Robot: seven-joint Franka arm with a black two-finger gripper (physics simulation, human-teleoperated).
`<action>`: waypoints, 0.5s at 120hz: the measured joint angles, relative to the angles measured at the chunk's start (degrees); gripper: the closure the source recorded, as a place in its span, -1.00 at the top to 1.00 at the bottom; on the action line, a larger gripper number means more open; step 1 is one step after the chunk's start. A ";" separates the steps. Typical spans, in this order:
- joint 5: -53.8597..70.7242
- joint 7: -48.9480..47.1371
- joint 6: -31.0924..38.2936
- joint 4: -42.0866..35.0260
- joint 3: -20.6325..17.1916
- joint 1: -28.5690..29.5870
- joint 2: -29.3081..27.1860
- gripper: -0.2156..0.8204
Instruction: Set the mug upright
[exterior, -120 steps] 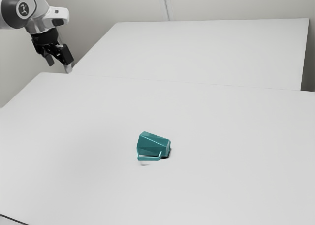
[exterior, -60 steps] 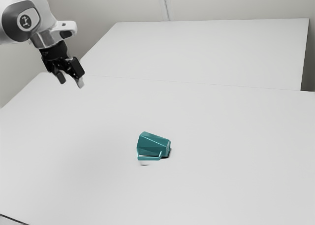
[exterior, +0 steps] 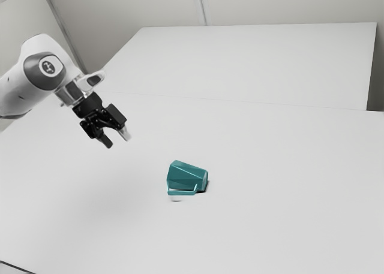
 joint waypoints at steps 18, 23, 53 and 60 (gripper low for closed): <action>-3.72 4.58 4.07 -0.38 -0.01 -0.14 5.32 0.58; -4.93 6.07 5.26 -0.32 -0.01 -0.22 6.92 0.58; -14.45 15.37 10.30 -0.27 -0.01 -0.47 14.27 0.58; -16.52 17.58 10.86 -0.42 -0.01 -0.29 15.49 0.58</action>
